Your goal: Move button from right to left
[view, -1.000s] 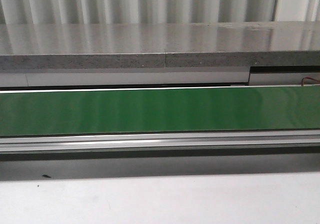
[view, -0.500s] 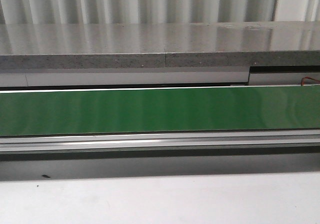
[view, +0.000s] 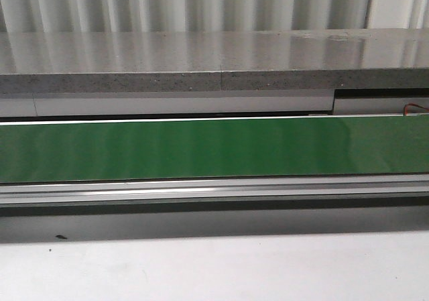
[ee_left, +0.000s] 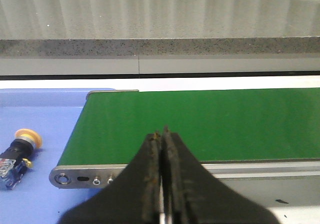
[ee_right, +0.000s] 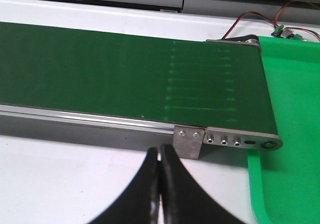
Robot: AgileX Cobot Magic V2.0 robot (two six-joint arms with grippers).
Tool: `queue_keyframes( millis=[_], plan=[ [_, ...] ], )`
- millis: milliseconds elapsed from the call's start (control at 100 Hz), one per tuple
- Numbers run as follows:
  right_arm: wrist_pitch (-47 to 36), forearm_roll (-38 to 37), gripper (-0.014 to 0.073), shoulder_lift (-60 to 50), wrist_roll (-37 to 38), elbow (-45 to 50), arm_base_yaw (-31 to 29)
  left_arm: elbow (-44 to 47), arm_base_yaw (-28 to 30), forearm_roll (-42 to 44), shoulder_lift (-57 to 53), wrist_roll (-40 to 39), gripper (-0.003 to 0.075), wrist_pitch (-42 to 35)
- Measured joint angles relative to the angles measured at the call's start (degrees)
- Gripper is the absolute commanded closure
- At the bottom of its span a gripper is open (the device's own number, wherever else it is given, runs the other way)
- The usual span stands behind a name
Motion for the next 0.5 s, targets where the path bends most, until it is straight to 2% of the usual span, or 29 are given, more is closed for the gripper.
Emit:
queue_keyframes(
  millis=[400, 500],
  plan=[
    [-0.5, 0.0, 0.0662, -0.8, 0.0, 0.4, 0.0, 0.0, 0.0, 0.0, 0.0, 0.0, 0.0741, 0.0],
    [-3.3, -3.0, 0.0662, -4.1, 0.0, 2.6, -1.4, 0.0, 0.0, 0.0, 0.0, 0.0, 0.0741, 0.0]
  ],
)
